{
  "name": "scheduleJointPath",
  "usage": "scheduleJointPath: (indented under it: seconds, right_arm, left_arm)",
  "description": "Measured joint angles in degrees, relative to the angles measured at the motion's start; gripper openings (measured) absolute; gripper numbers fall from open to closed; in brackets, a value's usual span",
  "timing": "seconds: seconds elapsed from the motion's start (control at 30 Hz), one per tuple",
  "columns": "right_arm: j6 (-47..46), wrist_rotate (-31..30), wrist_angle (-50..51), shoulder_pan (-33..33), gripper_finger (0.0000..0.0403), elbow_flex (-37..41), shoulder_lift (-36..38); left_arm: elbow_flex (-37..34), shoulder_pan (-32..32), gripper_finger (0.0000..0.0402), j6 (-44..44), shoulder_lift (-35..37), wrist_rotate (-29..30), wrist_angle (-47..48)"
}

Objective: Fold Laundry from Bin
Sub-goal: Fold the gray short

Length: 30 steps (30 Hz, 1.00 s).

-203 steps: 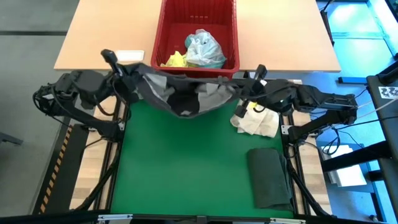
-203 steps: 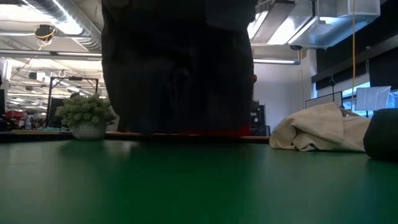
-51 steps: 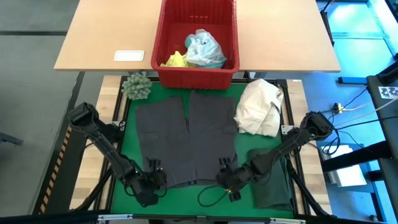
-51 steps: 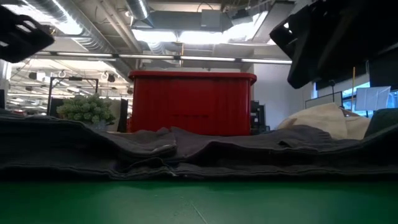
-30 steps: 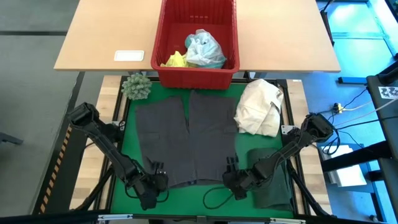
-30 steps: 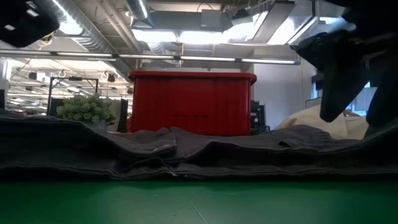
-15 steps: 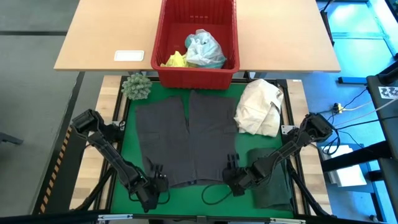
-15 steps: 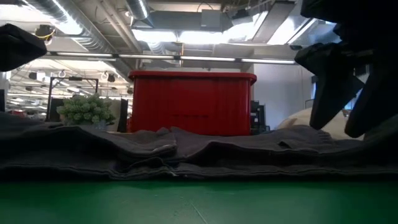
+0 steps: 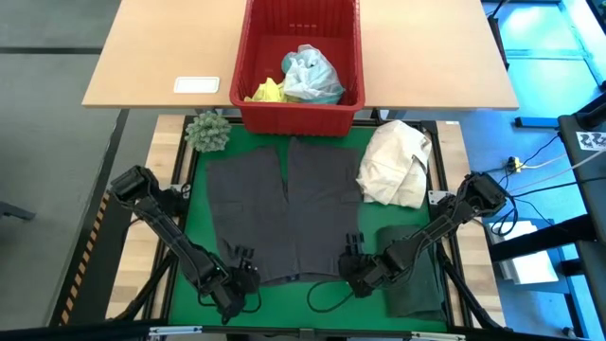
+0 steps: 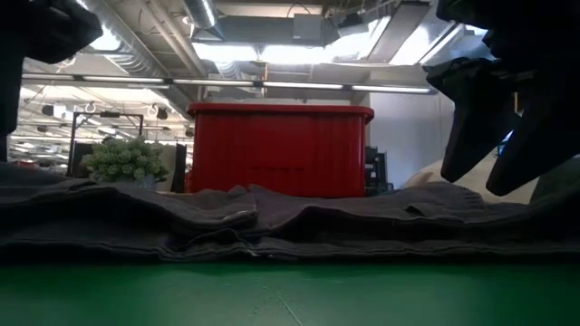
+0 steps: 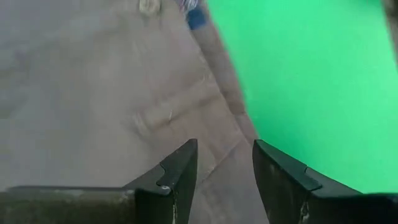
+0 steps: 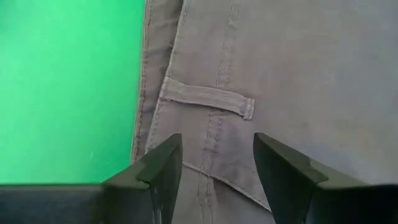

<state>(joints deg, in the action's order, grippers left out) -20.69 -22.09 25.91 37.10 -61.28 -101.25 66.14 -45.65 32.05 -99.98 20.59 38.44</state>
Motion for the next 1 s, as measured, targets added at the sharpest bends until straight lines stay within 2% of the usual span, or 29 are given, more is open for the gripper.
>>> scheduleJointPath:
  seconds: [0.13, 0.23, 0.4, 0.6, 0.8, 1.0]
  right_arm:
    - [0.0, -0.02, 0.0, 0.0, 0.0198, 0.0, 0.0]
    - [0.17, -0.95, -0.02, 0.0, 0.0198, 0.0, 0.0]
    - [0.4, -1.95, -0.09, 0.0, 0.0198, 0.0, 0.0]
    - [0.4, -1.95, -0.32, 0.0, 0.0198, 0.0, 0.0]
    - [0.4, -1.97, -0.35, 0.0, 0.0198, 0.0, 0.0]
    - [0.41, -2.92, -0.37, 0.0, 0.0198, 0.0, 0.0]
  left_arm:
    - [1.35, 0.18, 0.0148, -5.49, -1.19, -2.47, -1.01]
    - [3.57, -0.65, 0.0148, -12.47, -4.94, -2.96, 1.13]
    - [10.29, -1.12, 0.0148, -19.05, -11.47, 2.13, 7.86]
    - [16.13, -1.13, 0.0156, -18.84, -15.1, 4.93, 14.71]
    - [16.53, -2.53, 0.0171, -16.99, -15.58, 1.4, 15.52]
    - [16.53, -3.58, 0.0177, -14.52, -15.72, 2.37, 18.99]
